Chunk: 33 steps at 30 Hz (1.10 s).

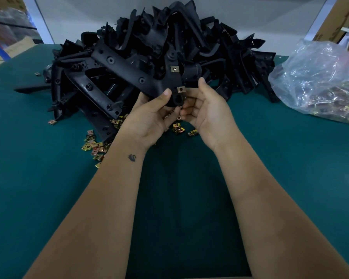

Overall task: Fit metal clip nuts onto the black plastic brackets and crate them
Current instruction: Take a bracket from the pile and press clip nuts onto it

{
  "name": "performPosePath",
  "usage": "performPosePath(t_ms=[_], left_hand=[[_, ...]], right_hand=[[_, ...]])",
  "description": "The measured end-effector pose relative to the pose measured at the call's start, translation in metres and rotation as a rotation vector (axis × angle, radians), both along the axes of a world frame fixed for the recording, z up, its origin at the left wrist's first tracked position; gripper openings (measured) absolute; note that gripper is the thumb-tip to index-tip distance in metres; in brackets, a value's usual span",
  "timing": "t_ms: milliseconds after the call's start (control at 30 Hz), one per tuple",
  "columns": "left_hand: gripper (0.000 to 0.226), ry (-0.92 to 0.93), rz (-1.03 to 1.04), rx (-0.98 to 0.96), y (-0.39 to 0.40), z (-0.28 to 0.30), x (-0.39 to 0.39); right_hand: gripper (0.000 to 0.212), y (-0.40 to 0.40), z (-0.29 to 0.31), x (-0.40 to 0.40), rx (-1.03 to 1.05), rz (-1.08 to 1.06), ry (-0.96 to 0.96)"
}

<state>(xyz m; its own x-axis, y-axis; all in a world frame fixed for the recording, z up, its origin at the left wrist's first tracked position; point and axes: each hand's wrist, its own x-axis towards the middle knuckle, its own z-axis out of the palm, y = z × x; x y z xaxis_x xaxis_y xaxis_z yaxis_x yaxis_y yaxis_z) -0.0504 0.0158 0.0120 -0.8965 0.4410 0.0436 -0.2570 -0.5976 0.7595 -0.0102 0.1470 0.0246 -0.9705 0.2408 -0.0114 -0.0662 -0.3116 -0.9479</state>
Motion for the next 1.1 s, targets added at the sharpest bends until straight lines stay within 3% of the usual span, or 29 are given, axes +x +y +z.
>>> performPosePath(t_ms=[233,333,700,1100], left_hand=[[0.021,0.003,0.011,-0.022,0.006,-0.006,-0.004],[0.022,0.048,-0.037,-0.016,0.007,-0.007,-0.003],[0.028,0.030,-0.029,-0.057,0.012,-0.005,0.000],[0.023,0.019,-0.010,-0.032,0.013,-0.007,-0.001]], right_hand=[[0.021,-0.011,-0.014,0.002,0.672,-0.284,0.176],[0.025,-0.011,-0.017,0.001,0.824,-0.376,0.167],[0.037,-0.013,-0.020,0.000,0.900,-0.443,0.202],[0.029,-0.016,-0.015,0.002,0.894,-0.493,0.157]])
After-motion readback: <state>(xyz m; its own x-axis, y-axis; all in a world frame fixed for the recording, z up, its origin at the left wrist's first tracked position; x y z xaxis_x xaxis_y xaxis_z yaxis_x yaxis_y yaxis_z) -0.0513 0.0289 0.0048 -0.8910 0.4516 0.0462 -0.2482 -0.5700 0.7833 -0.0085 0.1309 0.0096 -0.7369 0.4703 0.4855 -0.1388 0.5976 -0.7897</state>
